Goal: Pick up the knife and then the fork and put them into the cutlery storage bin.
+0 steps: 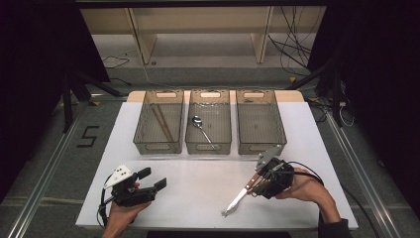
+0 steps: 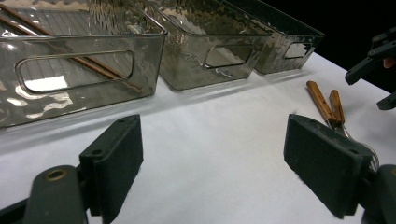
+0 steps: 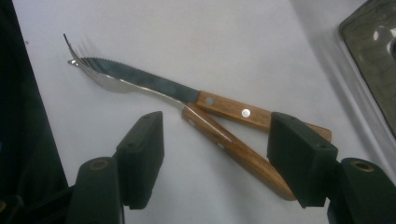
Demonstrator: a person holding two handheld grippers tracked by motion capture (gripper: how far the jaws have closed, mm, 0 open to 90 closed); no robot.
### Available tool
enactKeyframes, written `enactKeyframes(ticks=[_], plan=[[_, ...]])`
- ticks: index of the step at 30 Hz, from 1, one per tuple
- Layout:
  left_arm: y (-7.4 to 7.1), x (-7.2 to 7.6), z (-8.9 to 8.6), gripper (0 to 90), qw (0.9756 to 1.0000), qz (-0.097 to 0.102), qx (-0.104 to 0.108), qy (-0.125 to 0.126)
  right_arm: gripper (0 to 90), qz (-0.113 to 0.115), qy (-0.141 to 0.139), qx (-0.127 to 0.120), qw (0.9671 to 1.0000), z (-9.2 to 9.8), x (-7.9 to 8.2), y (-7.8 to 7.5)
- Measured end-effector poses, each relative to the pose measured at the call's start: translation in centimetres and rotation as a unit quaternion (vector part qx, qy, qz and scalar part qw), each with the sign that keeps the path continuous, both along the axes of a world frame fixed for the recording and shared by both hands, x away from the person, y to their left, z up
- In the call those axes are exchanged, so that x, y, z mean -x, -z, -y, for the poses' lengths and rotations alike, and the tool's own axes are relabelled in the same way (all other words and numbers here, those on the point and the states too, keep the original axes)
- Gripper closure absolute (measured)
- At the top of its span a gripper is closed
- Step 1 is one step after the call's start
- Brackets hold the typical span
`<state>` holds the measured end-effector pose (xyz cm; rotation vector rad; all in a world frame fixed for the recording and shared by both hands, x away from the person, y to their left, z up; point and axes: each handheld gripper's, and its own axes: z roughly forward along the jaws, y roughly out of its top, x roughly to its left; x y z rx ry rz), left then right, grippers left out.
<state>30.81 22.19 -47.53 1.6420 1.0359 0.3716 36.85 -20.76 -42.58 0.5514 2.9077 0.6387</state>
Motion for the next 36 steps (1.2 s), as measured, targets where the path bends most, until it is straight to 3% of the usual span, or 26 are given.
enactKeyframes(ticks=[16, 27, 36], plan=[[0.0, 0.1, -0.1, 19.6, 1.0, 0.001, 0.001, 0.0, 44.5, -0.001, -0.026, 0.052, 0.9983, -0.3, -0.8, 2.0], [0.0, 0.0, -0.1, 19.6, 1.0, 0.0, 0.003, 0.0, 46.8, 0.004, -0.051, 0.06, 0.9969, -0.6, -1.5, 2.6], [0.0, 0.0, -0.1, 19.6, 1.0, -0.001, 0.004, 0.0, 50.9, -0.005, -0.069, 0.081, 0.9943, -1.0, -1.7, 2.8]])
